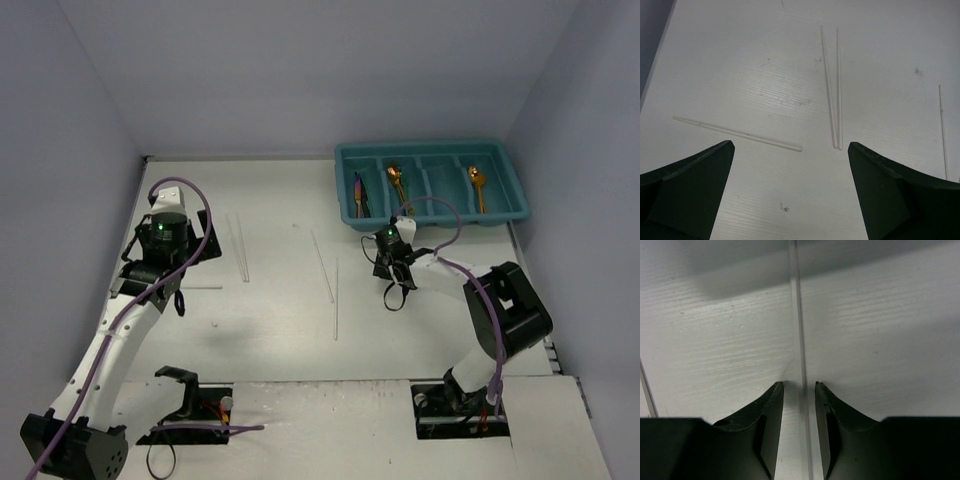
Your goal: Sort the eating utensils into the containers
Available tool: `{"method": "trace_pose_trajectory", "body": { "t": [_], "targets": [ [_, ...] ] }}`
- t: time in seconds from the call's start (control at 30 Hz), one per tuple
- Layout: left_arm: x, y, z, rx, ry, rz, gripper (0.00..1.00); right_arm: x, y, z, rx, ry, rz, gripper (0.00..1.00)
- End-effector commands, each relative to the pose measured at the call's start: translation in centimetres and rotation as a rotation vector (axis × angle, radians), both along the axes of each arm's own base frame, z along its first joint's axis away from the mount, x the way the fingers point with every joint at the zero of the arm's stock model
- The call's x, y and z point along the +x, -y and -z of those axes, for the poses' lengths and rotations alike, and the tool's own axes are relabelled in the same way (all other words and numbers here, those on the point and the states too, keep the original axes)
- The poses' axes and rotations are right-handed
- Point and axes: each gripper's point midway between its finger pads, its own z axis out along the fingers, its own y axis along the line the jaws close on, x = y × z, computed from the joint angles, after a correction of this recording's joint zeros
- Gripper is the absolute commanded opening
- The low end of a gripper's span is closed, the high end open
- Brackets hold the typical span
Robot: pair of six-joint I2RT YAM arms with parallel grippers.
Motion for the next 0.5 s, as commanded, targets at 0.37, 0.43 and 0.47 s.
{"method": "trace_pose_trajectory", "body": {
  "t": [0.37,0.43,0.47],
  "targets": [
    [0.9,0.0,-1.1,-0.014,0.046,-0.012,0.97,-5.9,-3.0,-2.2,-0.022,-0.02,-0.162,0.0],
    [0.9,0.0,-1.0,-0.017,0.043,-0.009,0.97,-5.8,-4.5,-5.1,0.01,0.046,-0.203,0.0],
    [0.9,0.0,-1.0,-0.018,0.043,-0.009,0.97,-5.6,-5.1,-6.7,0.021,0.085,-0.224,0.0]
  ]
}}
